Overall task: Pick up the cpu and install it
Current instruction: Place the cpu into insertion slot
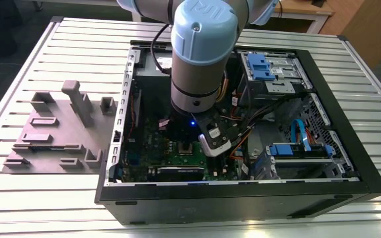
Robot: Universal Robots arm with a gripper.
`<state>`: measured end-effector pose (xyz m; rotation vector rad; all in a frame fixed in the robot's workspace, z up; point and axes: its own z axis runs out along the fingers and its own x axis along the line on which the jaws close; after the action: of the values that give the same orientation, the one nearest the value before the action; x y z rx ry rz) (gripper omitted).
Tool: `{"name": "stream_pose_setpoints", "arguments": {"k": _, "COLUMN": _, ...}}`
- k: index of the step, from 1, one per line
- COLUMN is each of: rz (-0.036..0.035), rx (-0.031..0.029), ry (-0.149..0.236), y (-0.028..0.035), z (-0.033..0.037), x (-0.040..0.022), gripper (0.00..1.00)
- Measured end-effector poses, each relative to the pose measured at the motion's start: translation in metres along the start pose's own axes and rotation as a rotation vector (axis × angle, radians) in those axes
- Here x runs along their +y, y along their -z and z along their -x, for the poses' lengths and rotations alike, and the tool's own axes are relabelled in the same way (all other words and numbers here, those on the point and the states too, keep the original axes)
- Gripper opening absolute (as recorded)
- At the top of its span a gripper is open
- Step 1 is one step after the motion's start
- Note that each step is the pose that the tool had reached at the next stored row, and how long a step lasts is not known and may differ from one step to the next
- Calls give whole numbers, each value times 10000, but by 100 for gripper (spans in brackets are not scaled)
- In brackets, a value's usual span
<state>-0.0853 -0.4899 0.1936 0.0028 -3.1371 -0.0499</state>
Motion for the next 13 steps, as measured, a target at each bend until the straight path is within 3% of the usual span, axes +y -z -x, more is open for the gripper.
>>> {"name": "stream_pose_setpoints", "arguments": {"k": 6, "rz": -6, "rx": 4, "ry": 0, "y": 113, "z": -1, "x": 3, "gripper": 10}}
{"name": "stream_pose_setpoints", "arguments": {"k": 10, "rz": -8, "rx": 6, "ry": 0, "y": 233, "z": -1, "x": 7, "gripper": 10}}
{"name": "stream_pose_setpoints", "arguments": {"k": 13, "rz": -7, "rx": 5, "ry": 0, "y": 252, "z": 0, "x": 7, "gripper": 10}}
